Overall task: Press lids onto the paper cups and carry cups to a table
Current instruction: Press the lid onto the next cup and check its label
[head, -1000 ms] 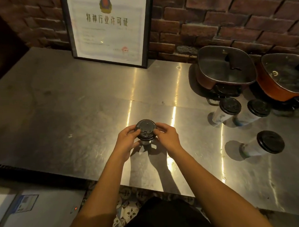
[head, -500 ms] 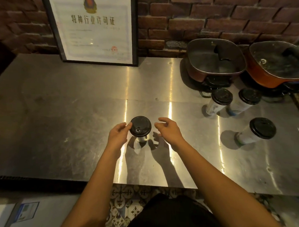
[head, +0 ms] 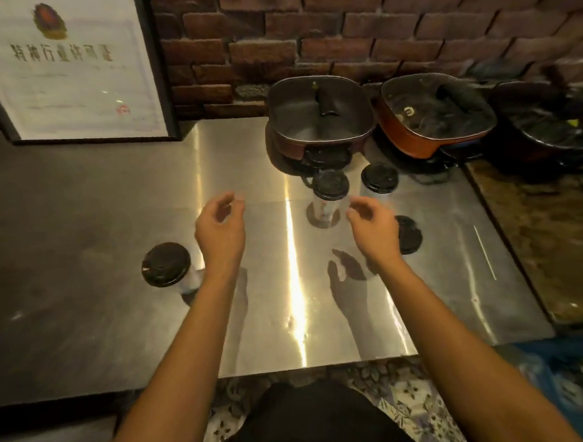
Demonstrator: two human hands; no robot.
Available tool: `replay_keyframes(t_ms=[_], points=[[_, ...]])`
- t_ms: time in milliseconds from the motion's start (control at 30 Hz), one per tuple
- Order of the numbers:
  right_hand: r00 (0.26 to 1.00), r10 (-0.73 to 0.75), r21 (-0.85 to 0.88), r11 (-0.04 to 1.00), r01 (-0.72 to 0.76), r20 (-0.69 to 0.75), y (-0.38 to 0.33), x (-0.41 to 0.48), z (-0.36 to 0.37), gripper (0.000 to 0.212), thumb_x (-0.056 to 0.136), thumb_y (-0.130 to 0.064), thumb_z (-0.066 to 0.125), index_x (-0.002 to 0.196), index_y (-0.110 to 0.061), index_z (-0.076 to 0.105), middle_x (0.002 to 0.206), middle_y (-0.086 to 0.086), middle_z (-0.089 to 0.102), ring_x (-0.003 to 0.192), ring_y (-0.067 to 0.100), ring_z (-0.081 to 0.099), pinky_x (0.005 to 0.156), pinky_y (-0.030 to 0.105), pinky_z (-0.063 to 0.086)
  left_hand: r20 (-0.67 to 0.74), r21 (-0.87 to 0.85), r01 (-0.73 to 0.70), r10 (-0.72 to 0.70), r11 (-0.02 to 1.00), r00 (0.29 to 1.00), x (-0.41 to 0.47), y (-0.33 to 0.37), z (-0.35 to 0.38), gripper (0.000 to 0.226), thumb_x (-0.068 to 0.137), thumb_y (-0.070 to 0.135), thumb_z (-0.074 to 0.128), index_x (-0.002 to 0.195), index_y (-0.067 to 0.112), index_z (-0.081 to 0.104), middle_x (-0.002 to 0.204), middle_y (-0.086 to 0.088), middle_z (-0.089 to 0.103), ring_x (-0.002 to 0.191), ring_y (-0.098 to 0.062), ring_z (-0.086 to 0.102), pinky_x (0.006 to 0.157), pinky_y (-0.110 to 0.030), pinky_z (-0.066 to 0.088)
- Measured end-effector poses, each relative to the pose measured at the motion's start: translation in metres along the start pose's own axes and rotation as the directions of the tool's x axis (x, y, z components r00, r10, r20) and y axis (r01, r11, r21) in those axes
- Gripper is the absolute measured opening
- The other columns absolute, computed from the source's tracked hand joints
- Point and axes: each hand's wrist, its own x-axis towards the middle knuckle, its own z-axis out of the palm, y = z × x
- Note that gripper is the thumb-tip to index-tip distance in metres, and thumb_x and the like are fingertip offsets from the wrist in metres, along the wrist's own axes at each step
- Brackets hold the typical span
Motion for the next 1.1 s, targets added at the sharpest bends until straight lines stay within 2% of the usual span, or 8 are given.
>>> replay_keyframes(t_ms=[100, 200, 333, 433, 600, 900, 1000, 1100], points=[[0.987, 0.021, -0.070, 0.997, -0.033, -0.162, 0.026, 0.022, -0.054, 0.029, 0.098, -0.016, 0.062, 0.126, -0.018, 0.069, 0.122, 0.001, 0.071, 0.105, 0.011, 0.061, 0.090, 0.027, 0.050, 0.182, 0.036, 0.049, -0.055, 0.998, 0.982, -0.034, 0.003, 0.068, 0.014, 0.099, 0.028, 0.066, 0.111, 0.023, 0.072, 0.114, -0.001, 0.072, 0.103, -0.020, 0.070, 0.091, -0.038, 0.060], [0.973, 0.107, -0.090, 0.988, -0.128, -0.205, 0.051, 0.038, -0.087, 0.037, 0.098, -0.018, 0.061, 0.135, -0.021, 0.064, 0.135, 0.002, 0.066, 0.119, 0.017, 0.061, 0.103, 0.039, 0.052, 0.386, 0.130, 0.172, -0.210, 0.976, 0.898, -0.065, -0.004, 0.123, 0.007, 0.098, 0.028, 0.067, 0.102, 0.027, 0.073, 0.115, -0.005, 0.073, 0.095, -0.022, 0.073, 0.074, -0.032, 0.058], [0.963, 0.258, -0.075, 0.962, -0.264, -0.074, 0.078, 0.046, -0.106, 0.052, 0.098, -0.024, 0.065, 0.147, -0.017, 0.053, 0.147, 0.010, 0.058, 0.130, 0.028, 0.057, 0.110, 0.046, 0.048, 0.501, 0.259, 0.340, -0.427, 0.904, 0.753, -0.094, -0.020, 0.178, 0.033, 0.098, 0.029, 0.068, 0.127, 0.014, 0.066, 0.128, -0.013, 0.068, 0.117, -0.036, 0.066, 0.100, -0.050, 0.057], [0.954, 0.298, -0.006, 0.954, -0.298, -0.023, 0.089, 0.045, -0.108, 0.054, 0.095, -0.028, 0.067, 0.146, -0.019, 0.053, 0.142, 0.010, 0.061, 0.126, 0.028, 0.060, 0.107, 0.044, 0.051, 0.507, 0.286, 0.415, -0.504, 0.864, 0.699, -0.105, -0.024, 0.195, 0.050, 0.097, 0.036, 0.068, 0.142, 0.018, 0.056, 0.140, -0.010, 0.062, 0.122, -0.038, 0.063, 0.104, -0.053, 0.054], [0.941, 0.335, 0.061, 0.939, -0.338, 0.056, 0.094, 0.038, -0.102, 0.042, 0.094, -0.020, 0.066, 0.136, -0.020, 0.060, 0.107, 0.006, 0.075, 0.102, 0.024, 0.070, 0.100, 0.049, 0.056, 0.475, 0.237, 0.447, -0.504, 0.862, 0.721, -0.107, -0.029, 0.191, 0.048, 0.095, 0.035, 0.068, 0.139, 0.017, 0.058, 0.136, -0.011, 0.065, 0.119, -0.036, 0.066, 0.104, -0.053, 0.054], [0.937, 0.285, 0.136, 0.939, -0.315, 0.204, 0.061, -0.011, -0.036, 0.027, 0.096, -0.016, 0.064, 0.122, -0.017, 0.072, 0.109, 0.000, 0.073, 0.104, 0.020, 0.069, 0.099, 0.048, 0.057, 0.313, 0.068, 0.449, -0.446, 0.891, 0.838, -0.095, -0.044, 0.101, 0.005, 0.095, 0.023, 0.071, 0.095, 0.026, 0.076, 0.102, -0.007, 0.078, 0.079, -0.028, 0.070, 0.076, -0.049, 0.062], [0.927, 0.275, 0.150, 0.936, -0.319, 0.257, 0.048, -0.033, -0.007, 0.026, 0.097, -0.016, 0.064, 0.122, -0.015, 0.071, 0.117, 0.006, 0.073, 0.110, 0.024, 0.068, 0.100, 0.050, 0.057, 0.248, 0.066, 0.432, -0.434, 0.900, 0.866, -0.091, -0.049, 0.062, 0.009, 0.095, 0.025, 0.071, 0.092, 0.031, 0.078, 0.086, 0.007, 0.079, 0.076, -0.025, 0.073, 0.065, -0.038, 0.061], [0.913, 0.272, 0.134, 0.937, -0.324, 0.304, 0.041, -0.056, 0.019, 0.027, 0.098, -0.018, 0.064, 0.124, -0.016, 0.071, 0.121, 0.005, 0.071, 0.113, 0.024, 0.066, 0.102, 0.049, 0.055, 0.204, 0.066, 0.421, -0.425, 0.905, 0.882, -0.087, -0.059, 0.025, 0.009, 0.096, 0.024, 0.069, 0.100, 0.024, 0.077, 0.099, -0.001, 0.077, 0.078, -0.025, 0.073, 0.067, -0.033, 0.060]])
